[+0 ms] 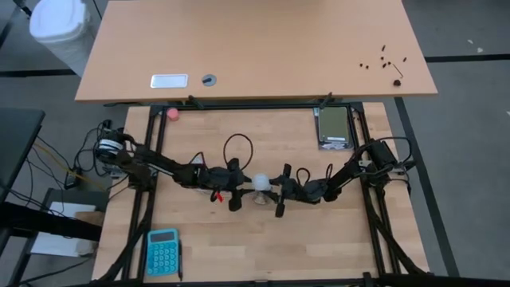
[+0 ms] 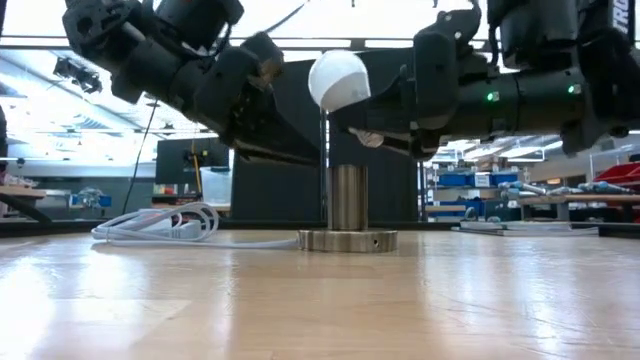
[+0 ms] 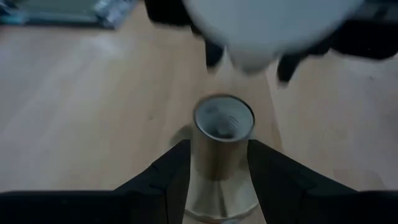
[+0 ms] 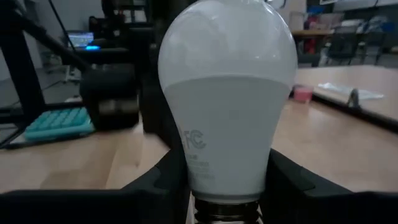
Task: Screw lightbulb
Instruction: Insert the lightbulb into the lamp holder
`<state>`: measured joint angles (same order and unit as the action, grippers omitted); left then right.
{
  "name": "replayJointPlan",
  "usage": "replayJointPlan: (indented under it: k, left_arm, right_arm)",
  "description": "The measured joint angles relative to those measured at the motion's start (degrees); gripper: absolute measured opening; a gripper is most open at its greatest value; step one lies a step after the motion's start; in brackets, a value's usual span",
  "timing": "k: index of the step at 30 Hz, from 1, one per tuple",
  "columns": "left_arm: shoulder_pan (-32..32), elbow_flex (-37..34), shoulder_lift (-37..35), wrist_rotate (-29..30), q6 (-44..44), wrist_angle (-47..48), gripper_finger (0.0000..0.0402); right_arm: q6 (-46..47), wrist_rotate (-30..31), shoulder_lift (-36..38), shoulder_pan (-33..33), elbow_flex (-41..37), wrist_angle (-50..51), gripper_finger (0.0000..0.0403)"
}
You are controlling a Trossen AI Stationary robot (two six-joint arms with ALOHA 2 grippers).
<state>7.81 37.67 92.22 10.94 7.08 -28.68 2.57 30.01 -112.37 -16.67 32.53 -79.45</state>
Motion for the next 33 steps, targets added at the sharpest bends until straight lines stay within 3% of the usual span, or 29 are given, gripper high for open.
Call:
replayJointPlan:
  k: [8,13,23,29,33]
  left_arm:
    - [-0.07,0.02,-6.49,3.64,-4.17,0.58,0.0166]
    - [-0.60,0.02,-5.77,3.55,-5.49,-0.13,0.0166]
    - [-1.81,-0.02,-4.87,0.53,-5.56,-1.75,0.0166]
    - [-1.79,0.09,-4.87,-1.90,-5.56,-0.67,0.0166]
    - [-1.85,0.09,-4.87,-1.83,-5.54,-0.27,0.0166]
  right_arm:
    - [1.31,-4.72,-0.03,2.49,0.04,1.81,0.0154]
    - [1.70,-7.60,-0.03,3.78,0.04,3.70,0.0154]
    - [1.50,-7.81,-0.03,4.44,0.04,6.82,0.0158]
    - [-1.29,-7.83,-0.05,4.44,0.03,7.56,0.0186]
    - [-1.71,-11.09,-0.05,4.48,0.03,7.53,0.0217]
